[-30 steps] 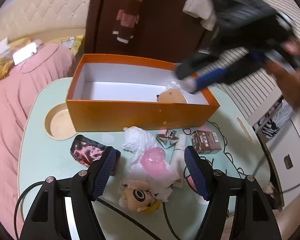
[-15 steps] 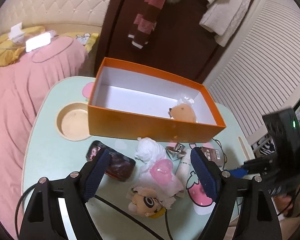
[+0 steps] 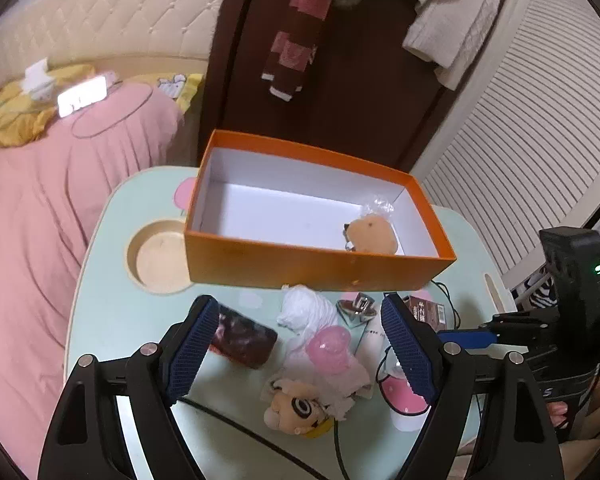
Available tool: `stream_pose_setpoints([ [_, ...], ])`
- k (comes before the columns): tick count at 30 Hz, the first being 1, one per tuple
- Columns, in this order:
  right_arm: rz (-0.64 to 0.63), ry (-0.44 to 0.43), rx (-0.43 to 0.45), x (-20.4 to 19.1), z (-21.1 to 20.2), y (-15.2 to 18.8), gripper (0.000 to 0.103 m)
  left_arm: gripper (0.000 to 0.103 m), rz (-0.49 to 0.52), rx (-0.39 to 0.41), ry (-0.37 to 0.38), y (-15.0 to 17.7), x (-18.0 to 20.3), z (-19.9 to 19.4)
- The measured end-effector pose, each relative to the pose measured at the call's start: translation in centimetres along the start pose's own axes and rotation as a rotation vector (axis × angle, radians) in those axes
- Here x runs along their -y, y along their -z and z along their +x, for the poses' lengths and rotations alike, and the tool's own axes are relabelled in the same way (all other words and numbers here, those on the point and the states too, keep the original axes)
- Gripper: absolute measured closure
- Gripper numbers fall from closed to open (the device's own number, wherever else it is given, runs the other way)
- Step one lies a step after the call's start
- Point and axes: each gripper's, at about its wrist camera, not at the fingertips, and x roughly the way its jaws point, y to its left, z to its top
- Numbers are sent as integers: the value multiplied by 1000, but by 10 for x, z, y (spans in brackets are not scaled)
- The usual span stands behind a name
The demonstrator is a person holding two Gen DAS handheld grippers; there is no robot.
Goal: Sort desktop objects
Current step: 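Lift the clear ball out with the right gripper and set on table, then reach the left gripper into the box and grasp the brown plush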
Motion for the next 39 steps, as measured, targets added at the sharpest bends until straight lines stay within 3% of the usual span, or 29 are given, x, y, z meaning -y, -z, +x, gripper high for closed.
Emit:
stream_pose_setpoints([
  [6, 70, -124, 122, 15, -24, 3, 59, 20, 69, -18, 11, -26, 18, 5],
  [10, 126, -189, 212, 27, -38, 8, 33, 20, 119, -69, 21, -48, 37, 24],
  [11, 140, -202, 234, 29, -41, 8, 31, 20, 135, -89, 17, -52, 42, 32],
  [23, 288, -276, 323, 65, -51, 26, 31, 21, 284, -354, -19, -93, 98, 130],
  [27, 331, -293, 334, 79, -56, 36, 31, 30, 300, -427, -45, -90, 104, 159],
  [29, 343, -296, 337, 83, -56, 38, 31, 47, 311, -470, -57, -86, 103, 172],
  [34, 363, -304, 342, 87, -57, 41, 31, 61, 320, -460, -38, -82, 102, 167],
  [39, 360, -296, 343, 86, -56, 39, 31, 62, 270, -365, 5, -100, 93, 121],
])
